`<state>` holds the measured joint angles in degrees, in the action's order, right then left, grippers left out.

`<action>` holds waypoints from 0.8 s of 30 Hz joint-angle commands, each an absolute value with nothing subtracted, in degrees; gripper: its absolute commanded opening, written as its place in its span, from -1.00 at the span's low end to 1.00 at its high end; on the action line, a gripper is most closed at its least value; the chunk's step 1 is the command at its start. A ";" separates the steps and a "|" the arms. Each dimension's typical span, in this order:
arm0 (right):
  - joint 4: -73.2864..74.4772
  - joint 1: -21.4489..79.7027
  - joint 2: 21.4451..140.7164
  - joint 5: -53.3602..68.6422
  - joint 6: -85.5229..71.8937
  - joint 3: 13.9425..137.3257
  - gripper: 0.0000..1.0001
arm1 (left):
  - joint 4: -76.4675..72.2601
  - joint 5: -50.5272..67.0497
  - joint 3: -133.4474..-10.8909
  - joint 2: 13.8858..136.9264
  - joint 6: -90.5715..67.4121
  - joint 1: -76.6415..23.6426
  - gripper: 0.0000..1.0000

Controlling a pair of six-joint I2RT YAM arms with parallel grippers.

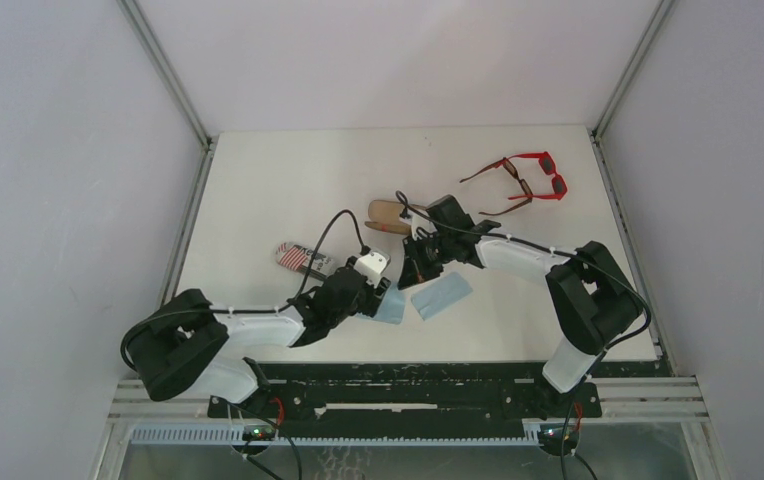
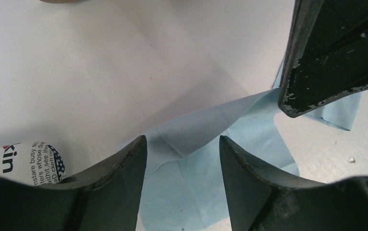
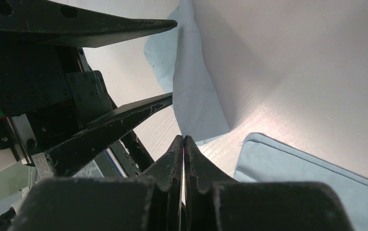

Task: Organize the sunglasses
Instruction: Fold the glasses cleaning cloth at the center of the board.

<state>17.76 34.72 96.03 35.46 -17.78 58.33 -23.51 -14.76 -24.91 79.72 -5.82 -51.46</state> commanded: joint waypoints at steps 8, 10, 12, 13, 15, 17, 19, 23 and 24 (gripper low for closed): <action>17.84 34.07 94.84 36.64 -17.61 60.50 -1.00 | -24.45 -22.30 -30.34 83.62 -5.45 -51.02 -0.04; 17.87 34.07 94.83 36.72 -17.58 60.47 -1.00 | -24.32 -22.83 -30.37 83.92 -5.53 -50.98 -0.10; 17.85 34.05 94.90 36.81 -17.52 60.49 -1.00 | -24.26 -23.33 -30.18 83.91 -5.70 -50.98 -0.14; 17.84 34.02 94.92 36.81 -17.51 60.49 -1.00 | -24.19 -23.45 -30.05 83.93 -5.82 -50.89 -0.16; 17.76 34.02 95.00 36.91 -17.56 60.51 -1.00 | -24.08 -23.42 -29.72 83.72 -5.95 -50.81 -0.17; 17.82 34.02 95.01 36.87 -17.49 60.48 -1.00 | -24.08 -23.53 -29.42 83.58 -6.11 -50.71 -0.18; 17.80 34.04 95.01 36.89 -17.51 60.49 -1.00 | -24.08 -23.70 -29.05 83.49 -6.30 -50.51 -0.19; 17.75 34.02 95.14 37.09 -17.56 60.48 -1.00 | -23.76 -24.32 -28.69 83.50 -6.41 -50.21 -0.22; 17.76 34.01 95.10 37.17 -17.56 60.47 -1.00 | -23.73 -24.39 -28.58 83.47 -6.42 -50.21 -0.22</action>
<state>18.20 34.46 96.03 36.10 -17.76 58.35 -22.90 -22.61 -27.99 83.64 -5.96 -50.78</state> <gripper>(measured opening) 0.000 0.394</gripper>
